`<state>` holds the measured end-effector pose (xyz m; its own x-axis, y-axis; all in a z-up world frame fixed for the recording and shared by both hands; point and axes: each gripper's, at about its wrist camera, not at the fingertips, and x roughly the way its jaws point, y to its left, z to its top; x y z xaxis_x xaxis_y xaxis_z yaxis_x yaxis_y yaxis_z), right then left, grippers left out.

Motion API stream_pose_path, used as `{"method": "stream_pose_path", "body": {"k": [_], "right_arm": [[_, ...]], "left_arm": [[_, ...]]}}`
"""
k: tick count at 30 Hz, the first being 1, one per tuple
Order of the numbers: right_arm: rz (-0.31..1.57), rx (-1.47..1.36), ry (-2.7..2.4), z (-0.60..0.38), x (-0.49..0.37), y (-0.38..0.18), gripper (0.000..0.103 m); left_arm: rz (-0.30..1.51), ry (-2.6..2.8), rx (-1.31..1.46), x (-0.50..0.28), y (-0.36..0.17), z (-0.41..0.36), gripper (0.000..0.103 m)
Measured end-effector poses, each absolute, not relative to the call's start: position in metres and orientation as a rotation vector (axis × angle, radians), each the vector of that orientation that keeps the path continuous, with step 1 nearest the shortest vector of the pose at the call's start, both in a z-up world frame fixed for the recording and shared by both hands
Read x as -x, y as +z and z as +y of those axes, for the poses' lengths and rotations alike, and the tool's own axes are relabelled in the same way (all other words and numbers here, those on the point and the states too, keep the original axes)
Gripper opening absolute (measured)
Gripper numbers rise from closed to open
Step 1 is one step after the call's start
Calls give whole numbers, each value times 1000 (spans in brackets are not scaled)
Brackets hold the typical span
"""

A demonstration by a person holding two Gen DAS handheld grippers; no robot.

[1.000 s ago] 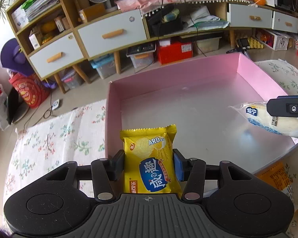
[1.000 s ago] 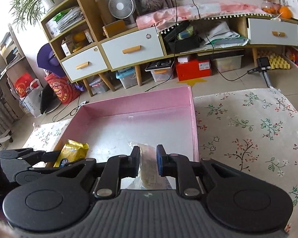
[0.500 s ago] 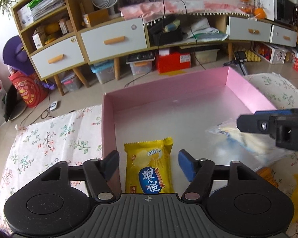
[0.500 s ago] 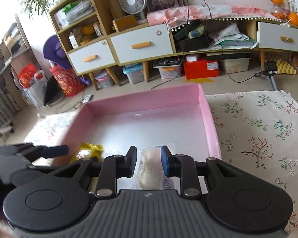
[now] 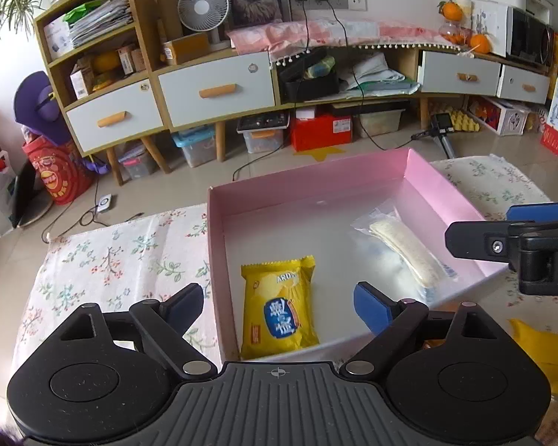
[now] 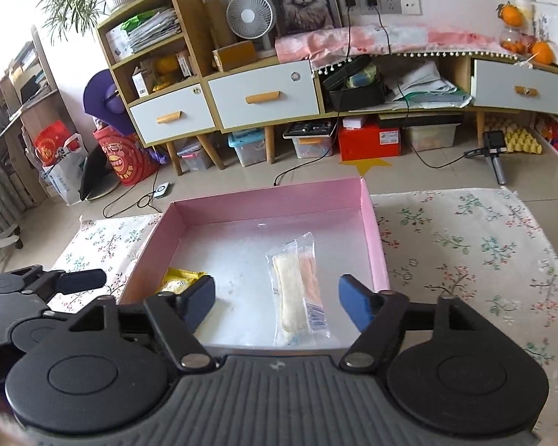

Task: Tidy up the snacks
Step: 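Open both tools to drop the packets into the pink box, then move the left tool to the silver foil packet while the right moves to the cake packet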

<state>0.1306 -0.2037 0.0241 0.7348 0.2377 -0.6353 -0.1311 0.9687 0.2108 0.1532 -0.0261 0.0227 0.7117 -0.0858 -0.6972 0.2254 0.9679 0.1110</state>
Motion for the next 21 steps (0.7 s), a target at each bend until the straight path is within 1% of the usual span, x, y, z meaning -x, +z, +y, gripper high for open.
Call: {"method": "stream_pose_path", "body": {"k": [4, 11, 13, 21], "right_arm": [[708, -154, 196, -207, -120, 33, 84], [695, -135, 193, -211, -97, 41, 94], [693, -132, 192, -211, -92, 41, 99], [706, -115, 176, -216, -79, 35, 102]], "left_arm": [[758, -175, -177, -139, 30, -22, 94], [752, -191, -172, -110, 34, -22, 97], [755, -195, -167, -103, 34, -22, 98], [772, -197, -167, -75, 28, -18, 101]]}}
